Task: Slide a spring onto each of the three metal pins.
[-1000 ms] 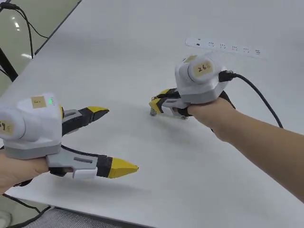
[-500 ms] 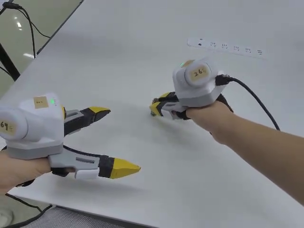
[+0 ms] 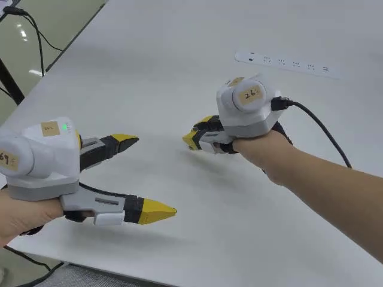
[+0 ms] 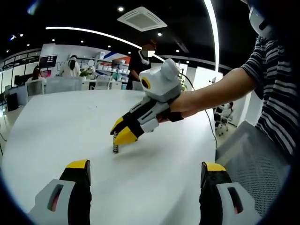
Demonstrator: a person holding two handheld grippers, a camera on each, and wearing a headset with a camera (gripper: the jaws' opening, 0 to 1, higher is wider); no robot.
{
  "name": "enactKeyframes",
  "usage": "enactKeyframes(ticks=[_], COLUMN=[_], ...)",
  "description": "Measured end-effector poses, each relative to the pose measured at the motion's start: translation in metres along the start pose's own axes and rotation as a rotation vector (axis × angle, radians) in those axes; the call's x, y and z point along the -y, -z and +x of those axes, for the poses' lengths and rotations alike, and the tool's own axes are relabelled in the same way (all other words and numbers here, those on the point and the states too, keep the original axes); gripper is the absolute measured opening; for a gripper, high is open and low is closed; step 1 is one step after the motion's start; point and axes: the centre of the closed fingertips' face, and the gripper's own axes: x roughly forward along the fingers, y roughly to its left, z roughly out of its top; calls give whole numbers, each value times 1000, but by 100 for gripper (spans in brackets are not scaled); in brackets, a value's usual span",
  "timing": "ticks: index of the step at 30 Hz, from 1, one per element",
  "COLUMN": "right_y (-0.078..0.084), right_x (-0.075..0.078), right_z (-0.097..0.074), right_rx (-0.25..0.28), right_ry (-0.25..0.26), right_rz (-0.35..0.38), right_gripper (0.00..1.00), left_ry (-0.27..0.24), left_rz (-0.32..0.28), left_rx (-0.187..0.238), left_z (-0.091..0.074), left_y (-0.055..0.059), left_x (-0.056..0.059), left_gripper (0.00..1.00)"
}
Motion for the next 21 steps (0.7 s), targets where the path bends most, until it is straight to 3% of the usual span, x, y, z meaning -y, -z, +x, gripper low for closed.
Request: enactKeyframes(ticks=[10,21], right_y=[-18,-23], right_x=[-4,-6], right_z=[-25,-63], right_rx=[84,189], right_ry=[-2,1], right_rz=[28,35], right_gripper=[26,36], left_ry=[-3,7], left_rz=[-5,12], left_rx=[21,39], left_z=[0,5], left_y=[-10,-24], left_x=[-2,0], left_gripper=[95,97])
